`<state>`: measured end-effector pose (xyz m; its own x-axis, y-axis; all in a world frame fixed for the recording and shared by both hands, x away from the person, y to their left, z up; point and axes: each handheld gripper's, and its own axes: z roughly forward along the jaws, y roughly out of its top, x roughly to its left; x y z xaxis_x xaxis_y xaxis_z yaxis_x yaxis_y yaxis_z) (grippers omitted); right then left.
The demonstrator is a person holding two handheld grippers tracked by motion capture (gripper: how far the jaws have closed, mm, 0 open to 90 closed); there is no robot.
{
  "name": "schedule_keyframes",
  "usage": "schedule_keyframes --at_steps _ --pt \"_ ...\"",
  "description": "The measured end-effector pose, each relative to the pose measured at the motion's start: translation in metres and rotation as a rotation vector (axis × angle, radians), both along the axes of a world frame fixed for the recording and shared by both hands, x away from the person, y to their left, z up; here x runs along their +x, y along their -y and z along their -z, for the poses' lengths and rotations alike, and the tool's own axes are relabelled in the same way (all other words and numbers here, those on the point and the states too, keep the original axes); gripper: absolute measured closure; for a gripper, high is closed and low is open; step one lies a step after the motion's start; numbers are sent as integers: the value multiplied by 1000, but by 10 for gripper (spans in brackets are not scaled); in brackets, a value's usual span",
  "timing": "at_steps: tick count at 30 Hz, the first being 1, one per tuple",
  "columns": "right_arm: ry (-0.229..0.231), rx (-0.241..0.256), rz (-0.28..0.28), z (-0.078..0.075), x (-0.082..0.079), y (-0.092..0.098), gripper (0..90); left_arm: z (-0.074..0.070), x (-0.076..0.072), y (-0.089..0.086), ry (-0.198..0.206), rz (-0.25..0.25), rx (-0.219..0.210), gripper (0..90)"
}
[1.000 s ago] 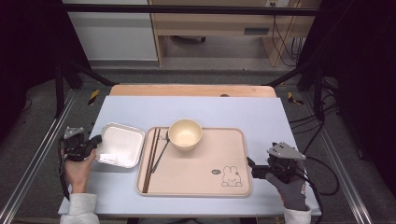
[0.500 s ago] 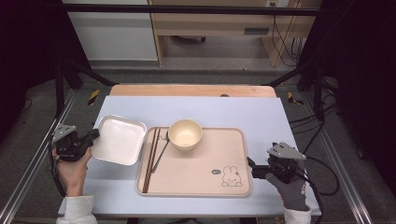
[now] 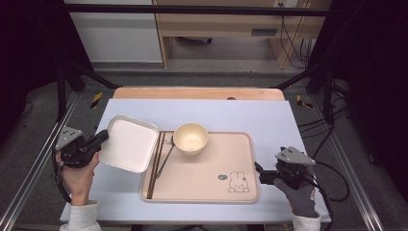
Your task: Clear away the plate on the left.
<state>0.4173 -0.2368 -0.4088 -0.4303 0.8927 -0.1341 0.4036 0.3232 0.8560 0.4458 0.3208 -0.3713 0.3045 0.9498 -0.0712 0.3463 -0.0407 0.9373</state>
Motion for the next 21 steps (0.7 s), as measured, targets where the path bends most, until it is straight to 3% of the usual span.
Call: schedule_keyframes --at_steps 8,21 --pt "4 0 -3 0 0 1 5 -4 -3 21 12 67 11 890" --pt "-3 -2 -4 0 0 0 5 -2 -3 59 7 166 74 890"
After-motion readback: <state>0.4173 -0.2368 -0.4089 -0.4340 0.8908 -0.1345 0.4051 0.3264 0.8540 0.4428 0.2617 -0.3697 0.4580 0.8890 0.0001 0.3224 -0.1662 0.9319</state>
